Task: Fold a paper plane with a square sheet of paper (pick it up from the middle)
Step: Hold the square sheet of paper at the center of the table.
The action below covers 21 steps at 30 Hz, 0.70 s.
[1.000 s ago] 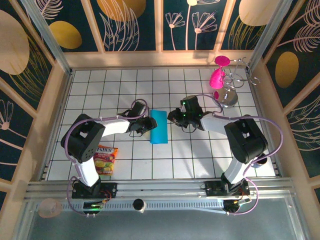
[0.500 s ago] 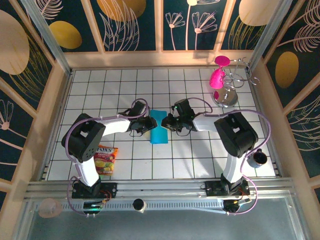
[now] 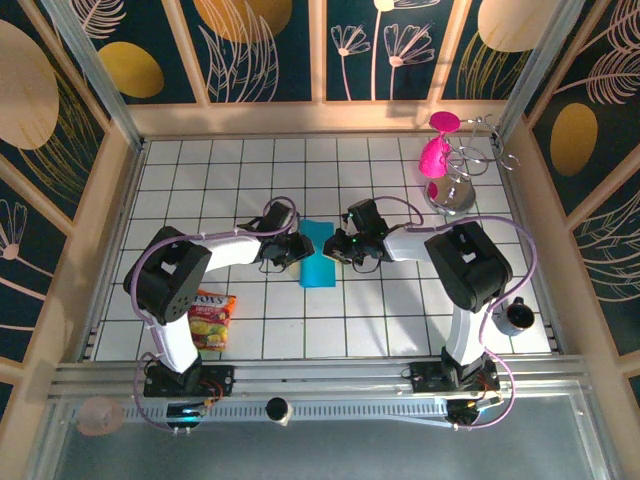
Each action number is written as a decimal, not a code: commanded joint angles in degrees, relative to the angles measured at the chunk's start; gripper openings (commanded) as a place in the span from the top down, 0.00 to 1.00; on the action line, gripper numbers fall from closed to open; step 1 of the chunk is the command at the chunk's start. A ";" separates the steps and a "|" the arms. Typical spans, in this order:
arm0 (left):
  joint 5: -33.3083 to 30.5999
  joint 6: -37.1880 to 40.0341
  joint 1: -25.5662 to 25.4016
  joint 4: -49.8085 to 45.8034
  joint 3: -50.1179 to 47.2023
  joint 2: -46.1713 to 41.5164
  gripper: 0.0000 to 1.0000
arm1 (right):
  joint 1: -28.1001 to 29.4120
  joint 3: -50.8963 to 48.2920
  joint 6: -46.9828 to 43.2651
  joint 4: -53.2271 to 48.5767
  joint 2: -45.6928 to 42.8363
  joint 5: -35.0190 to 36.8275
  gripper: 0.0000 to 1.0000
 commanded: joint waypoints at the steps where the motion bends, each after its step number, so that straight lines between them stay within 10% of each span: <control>1: -4.55 2.89 -1.06 2.12 -3.12 12.68 0.60 | 0.08 0.47 -0.86 0.15 -1.24 -0.09 0.87; 21: -4.32 3.61 -0.98 2.98 -3.23 13.55 0.60 | -0.38 -0.91 -0.66 0.81 -2.23 1.04 0.87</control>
